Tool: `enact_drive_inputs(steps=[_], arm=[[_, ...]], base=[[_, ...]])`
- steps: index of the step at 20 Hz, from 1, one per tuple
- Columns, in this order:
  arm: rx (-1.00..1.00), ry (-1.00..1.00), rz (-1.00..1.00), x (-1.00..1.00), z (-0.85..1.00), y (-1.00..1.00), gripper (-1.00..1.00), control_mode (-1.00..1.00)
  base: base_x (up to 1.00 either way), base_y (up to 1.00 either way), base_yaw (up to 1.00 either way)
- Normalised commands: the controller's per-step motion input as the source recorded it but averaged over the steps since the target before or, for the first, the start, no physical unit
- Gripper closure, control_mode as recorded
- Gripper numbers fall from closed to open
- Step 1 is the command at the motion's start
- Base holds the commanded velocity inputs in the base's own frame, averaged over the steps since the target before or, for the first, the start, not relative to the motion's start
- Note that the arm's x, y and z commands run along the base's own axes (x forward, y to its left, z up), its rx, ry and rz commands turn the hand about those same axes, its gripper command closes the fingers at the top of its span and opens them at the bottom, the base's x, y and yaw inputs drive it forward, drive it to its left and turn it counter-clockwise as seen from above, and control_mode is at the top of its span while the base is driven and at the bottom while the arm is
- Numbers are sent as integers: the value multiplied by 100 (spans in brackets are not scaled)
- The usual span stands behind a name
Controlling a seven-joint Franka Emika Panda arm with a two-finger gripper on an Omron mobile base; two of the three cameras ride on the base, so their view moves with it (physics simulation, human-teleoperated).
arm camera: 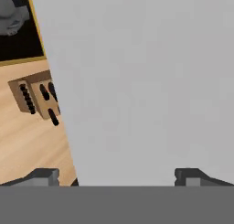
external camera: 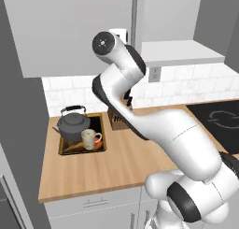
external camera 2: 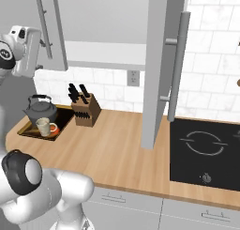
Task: Pick the kettle from the counter and place it on the tray. Then pick the mug from the cabinet and place it on the tray. Then close the cabinet doors.
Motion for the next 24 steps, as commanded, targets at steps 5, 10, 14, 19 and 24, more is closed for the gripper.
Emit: enact_drive_inputs(steps=[5, 10, 14, 19, 24], arm=[[0, 0, 0, 78, -19, -8, -100, -100], [0, 0, 3, 71, -22, -4, -100, -100], [-1, 0, 8, 50, -25, -4, -100, -100], [-4, 0, 13, -3, -33, 0, -100, -100], [-1, 0, 14, -45, -3, 0, -100, -100]], base=[[0, 0, 0], [0, 0, 0], [0, 0, 0], [0, 0, 0], [0, 0, 0]])
